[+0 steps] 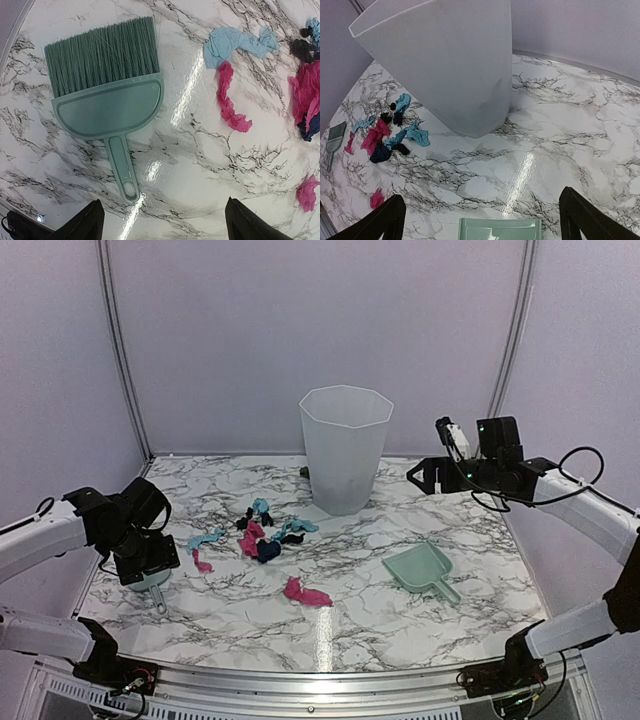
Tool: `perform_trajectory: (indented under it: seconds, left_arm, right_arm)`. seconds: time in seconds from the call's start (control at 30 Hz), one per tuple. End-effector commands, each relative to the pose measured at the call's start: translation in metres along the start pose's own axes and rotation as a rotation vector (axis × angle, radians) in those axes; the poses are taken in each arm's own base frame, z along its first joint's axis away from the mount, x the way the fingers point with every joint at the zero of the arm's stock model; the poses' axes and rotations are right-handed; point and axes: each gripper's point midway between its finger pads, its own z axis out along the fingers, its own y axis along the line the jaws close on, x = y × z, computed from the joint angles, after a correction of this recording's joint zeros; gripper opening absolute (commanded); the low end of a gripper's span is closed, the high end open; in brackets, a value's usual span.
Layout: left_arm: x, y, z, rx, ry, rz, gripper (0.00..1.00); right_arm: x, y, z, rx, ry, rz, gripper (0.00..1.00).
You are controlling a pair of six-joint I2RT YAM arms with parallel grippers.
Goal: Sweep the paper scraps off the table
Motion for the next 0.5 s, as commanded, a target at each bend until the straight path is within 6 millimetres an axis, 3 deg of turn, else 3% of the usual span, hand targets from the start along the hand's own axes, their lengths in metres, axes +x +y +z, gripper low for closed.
perform_trajectory:
  seconds: [0.0, 0.47]
  left_arm:
    - [0.009, 0.013, 0.002, -0.035, 0.021, -0.019, 0.86]
    - [0.024, 0.049, 0.011, -0.164, 0.022, -0.126, 0.81]
  right_arm:
    - [-0.01, 0.007, -0.007, -0.026, -0.056, 0.016, 0.99]
    - [0.003, -0.001, 0.008, -0.006, 0.005, 0.058, 0.99]
